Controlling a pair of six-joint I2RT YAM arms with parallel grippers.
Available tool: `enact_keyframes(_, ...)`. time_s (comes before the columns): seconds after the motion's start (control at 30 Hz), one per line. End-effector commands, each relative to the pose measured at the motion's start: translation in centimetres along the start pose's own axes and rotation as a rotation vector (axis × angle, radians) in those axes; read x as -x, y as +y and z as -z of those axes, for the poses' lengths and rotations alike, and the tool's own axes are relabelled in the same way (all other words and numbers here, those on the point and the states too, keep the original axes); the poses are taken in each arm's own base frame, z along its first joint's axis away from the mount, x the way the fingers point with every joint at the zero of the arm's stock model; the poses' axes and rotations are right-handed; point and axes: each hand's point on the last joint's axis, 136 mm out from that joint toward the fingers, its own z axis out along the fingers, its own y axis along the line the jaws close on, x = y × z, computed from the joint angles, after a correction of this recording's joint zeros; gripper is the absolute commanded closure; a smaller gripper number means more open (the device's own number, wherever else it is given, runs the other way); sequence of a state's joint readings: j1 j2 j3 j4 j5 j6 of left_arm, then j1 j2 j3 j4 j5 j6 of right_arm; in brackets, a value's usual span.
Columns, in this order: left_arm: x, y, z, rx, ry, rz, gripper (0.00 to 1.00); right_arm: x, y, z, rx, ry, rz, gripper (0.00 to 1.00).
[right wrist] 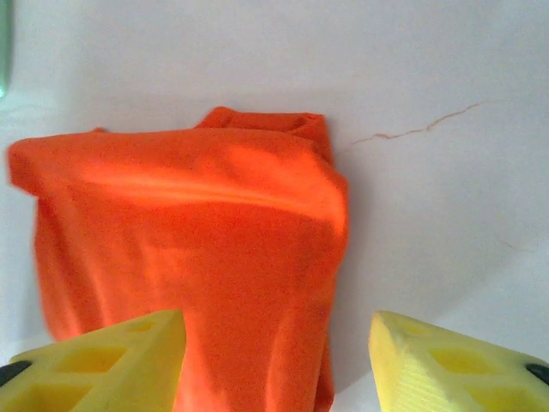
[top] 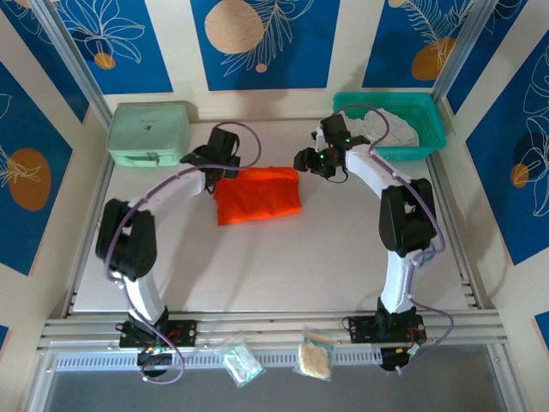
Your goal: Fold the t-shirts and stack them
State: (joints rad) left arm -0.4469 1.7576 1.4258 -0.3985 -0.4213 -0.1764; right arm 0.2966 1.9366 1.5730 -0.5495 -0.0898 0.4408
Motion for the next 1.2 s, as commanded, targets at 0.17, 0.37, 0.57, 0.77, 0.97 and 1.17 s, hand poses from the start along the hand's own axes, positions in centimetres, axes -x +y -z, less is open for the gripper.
enact_keyframes(0.17, -8.6, -3.4, 0.9, -0.243, 0.235, 0.181, 0.27, -6.1, -0.4, -3.1, -0.004, 0.193, -0.077, 0.37)
enact_keyframes(0.37, -11.0, -3.7, -1.4, -0.202, 0.301, 0.205, 0.32, -7.2, -0.6, -6.0, -0.029, 0.244, -0.079, 0.37)
enact_keyframes(0.57, -13.2, -4.2, -3.9, -0.163, 0.373, 0.204, 0.39, -8.5, -1.2, -8.4, -0.039, 0.290, -0.099, 0.45)
enact_keyframes(0.77, -15.5, -5.3, -6.1, -0.168, 0.444, 0.200, 0.51, -8.6, -1.5, -9.7, -0.022, 0.310, -0.118, 0.80)
enact_keyframes(0.97, -15.2, -6.1, -7.9, -0.174, 0.457, 0.181, 0.62, -7.3, -1.7, -10.7, -0.011, 0.305, -0.122, 1.00)
enact_keyframes(1.17, -12.5, -6.2, -10.3, -0.158, 0.443, 0.151, 0.76, -3.9, -2.7, -11.3, -0.015, 0.260, -0.121, 1.00)
